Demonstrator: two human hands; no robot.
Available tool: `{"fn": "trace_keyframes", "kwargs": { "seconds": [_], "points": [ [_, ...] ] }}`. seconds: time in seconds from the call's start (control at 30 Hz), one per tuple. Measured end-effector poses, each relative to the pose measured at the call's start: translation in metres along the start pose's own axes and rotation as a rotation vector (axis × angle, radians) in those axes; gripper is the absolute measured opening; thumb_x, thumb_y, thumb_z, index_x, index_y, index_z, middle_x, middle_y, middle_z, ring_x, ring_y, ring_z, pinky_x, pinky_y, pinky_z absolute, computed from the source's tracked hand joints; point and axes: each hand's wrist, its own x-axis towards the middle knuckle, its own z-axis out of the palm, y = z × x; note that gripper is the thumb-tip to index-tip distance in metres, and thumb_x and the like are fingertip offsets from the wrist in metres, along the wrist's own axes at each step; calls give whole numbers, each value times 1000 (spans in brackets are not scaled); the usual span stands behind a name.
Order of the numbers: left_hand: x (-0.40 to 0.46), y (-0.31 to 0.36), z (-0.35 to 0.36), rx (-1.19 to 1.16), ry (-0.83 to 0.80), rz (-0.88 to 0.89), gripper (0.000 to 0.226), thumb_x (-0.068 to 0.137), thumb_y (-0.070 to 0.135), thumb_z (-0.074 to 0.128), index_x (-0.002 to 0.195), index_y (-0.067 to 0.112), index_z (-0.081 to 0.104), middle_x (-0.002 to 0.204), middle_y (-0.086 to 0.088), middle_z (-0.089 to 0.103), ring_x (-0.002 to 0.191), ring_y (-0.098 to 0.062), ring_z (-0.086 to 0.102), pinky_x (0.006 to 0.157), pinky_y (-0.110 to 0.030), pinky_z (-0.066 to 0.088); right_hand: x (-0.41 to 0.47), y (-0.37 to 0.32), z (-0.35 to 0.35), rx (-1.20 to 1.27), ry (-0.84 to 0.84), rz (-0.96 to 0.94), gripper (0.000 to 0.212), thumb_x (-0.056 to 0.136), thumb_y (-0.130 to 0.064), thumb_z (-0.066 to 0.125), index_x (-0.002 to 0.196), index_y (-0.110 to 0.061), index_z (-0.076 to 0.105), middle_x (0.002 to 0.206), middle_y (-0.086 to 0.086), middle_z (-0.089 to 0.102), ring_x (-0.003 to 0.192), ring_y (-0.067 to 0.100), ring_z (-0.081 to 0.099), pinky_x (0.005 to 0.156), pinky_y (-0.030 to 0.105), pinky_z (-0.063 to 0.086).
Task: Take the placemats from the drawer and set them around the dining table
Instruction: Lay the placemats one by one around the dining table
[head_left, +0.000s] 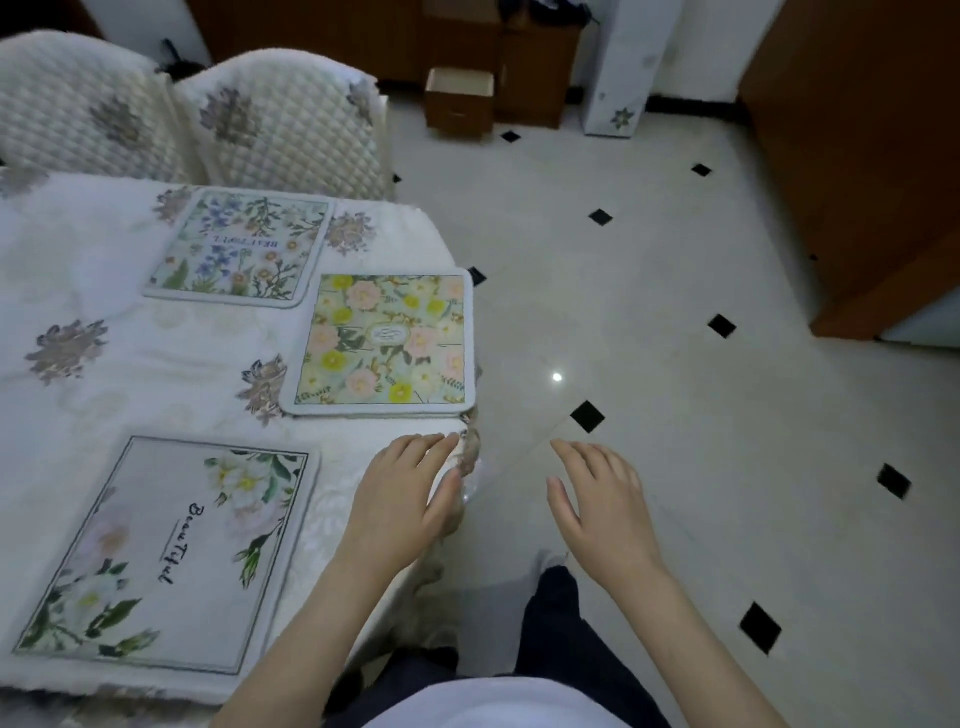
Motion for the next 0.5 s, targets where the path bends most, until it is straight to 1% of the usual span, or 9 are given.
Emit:
{"fn": "trace_keyframes", "kwargs": {
  "seconds": [0.1,0.23,0.37,0.5],
  "points": [
    [14,14,9,-1,70,-148,51,94,41,31,127,15,59,124,2,62,113,-19,54,95,-36,45,43,24,-9,15,-60,-121,54,95,-41,26,134,-15,52,125,0,60,116,22,53,101,37,37],
    [31,35,17,-12,189,-337,52,94,42,30,129,14,58,126,2,61,115,-18,53,97,-35,44,98,50,-28,14,-95,-280,55,94,-42,26,133,-14,53,122,1,62,114,23,54,100,38,39],
    [47,52,28,3,277,-474,52,95,41,30,130,15,57,126,3,60,115,-17,51,98,-30,40,145,65,-35,45,-109,-420,52,94,-41,28,130,-14,55,119,1,63,112,23,54,97,39,42],
    [61,58,32,15,341,-597,51,95,40,30,130,15,57,125,3,61,114,-17,52,96,-33,44,186,60,-27,78,-156,-552,50,94,-39,31,127,-14,58,114,0,64,109,22,56,93,38,44]
  ]
}}
